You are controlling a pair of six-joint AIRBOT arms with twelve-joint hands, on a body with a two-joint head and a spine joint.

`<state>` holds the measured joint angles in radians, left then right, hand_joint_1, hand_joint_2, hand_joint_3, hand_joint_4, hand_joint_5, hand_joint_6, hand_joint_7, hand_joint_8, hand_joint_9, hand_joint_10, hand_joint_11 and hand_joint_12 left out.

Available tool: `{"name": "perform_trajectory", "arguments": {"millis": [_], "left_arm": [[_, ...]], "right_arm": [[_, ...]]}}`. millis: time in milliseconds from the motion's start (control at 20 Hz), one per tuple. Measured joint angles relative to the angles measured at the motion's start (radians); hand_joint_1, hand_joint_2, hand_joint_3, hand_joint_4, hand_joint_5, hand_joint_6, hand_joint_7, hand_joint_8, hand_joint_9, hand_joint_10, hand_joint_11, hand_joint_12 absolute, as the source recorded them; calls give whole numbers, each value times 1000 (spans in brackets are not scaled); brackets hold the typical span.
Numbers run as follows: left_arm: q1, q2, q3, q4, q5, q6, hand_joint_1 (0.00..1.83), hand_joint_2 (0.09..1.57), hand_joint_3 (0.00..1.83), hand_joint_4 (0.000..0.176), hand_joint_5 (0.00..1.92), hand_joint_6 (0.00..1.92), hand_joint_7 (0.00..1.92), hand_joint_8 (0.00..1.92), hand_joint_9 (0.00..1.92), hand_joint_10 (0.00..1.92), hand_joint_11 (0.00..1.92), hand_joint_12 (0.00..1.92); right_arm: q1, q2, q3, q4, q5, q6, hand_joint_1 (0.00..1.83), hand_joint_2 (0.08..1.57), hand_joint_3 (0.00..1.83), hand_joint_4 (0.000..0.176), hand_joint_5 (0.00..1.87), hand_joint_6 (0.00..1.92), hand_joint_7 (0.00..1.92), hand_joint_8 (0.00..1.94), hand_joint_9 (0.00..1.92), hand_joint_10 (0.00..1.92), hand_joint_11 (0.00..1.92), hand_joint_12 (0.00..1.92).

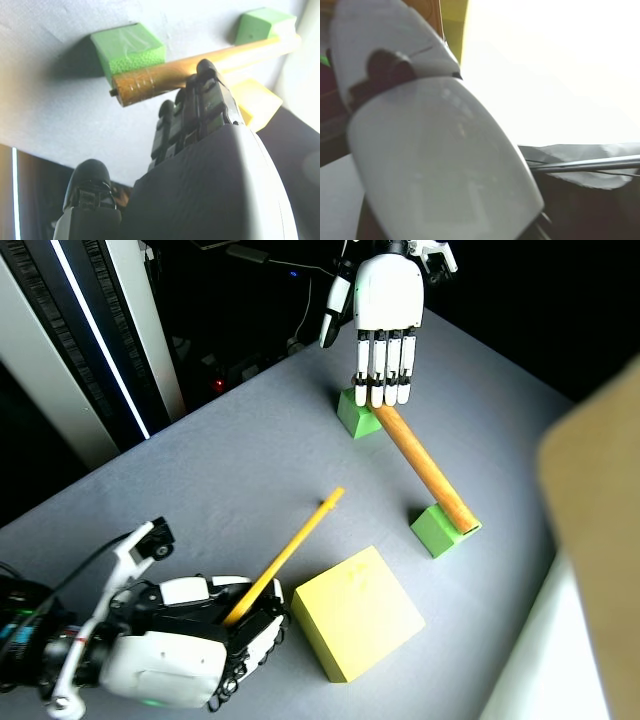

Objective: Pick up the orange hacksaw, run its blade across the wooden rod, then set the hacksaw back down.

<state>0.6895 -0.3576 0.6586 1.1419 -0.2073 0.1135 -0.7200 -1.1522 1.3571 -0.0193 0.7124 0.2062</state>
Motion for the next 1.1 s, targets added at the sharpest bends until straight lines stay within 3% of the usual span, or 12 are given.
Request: {"name": "perform_trajectory", "arguments": {"millis": [150, 300, 500, 600, 750, 1000, 1100], "left_arm": [[0, 1, 0, 0, -3, -3, 0, 1240, 1, 0, 48, 1, 44, 2, 35, 1, 0, 242], [0, 1, 0, 0, -4, -6, 2, 1239, 0, 0, 50, 1, 47, 2, 32, 1, 0, 207], [0, 1, 0, 0, -5, -6, 45, 1237, 0, 0, 82, 6, 77, 6, 63, 6, 0, 280], [0, 1, 0, 0, -10, -7, 31, 1244, 1, 0, 63, 1, 58, 1, 42, 1, 0, 213], [0, 2, 0, 0, -10, -10, 21, 1241, 0, 0, 63, 0, 58, 1, 47, 2, 0, 245], [-1, 3, 0, 0, -10, -11, 31, 1237, 0, 0, 68, 1, 60, 0, 45, 0, 0, 233], [-1, 3, 0, 0, -10, -11, 0, 1247, 3, 0, 61, 1, 51, 1, 36, 2, 0, 222]], "right_arm": [[5, 21, -24, 3, 45, -13, 1379, 1109, 0, 0, 999, 760, 982, 1083, 884, 1263, 785, 1337], [32, 43, -57, 21, 77, -32, 1374, 1120, 1, 0, 964, 828, 960, 1109, 868, 1283, 744, 1379], [43, 77, -105, 153, 160, -100, 1370, 1136, 2, 0, 895, 915, 933, 1149, 864, 1309, 747, 1369], [43, 88, -123, 233, 208, -138, 1371, 1137, 0, 0, 888, 922, 937, 1142, 870, 1302, 753, 1360], [47, 101, -174, 379, 287, -217, 1376, 1119, 0, 0, 966, 804, 968, 1107, 875, 1276, 757, 1338], [96, 93, -187, 427, 344, -235, 1372, 1129, 1, 0, 925, 866, 943, 1137, 871, 1301, 758, 1367], [118, 71, -209, 510, 372, -289, 1372, 1131, 0, 0, 926, 860, 940, 1139, 868, 1306, 765, 1343]]}}
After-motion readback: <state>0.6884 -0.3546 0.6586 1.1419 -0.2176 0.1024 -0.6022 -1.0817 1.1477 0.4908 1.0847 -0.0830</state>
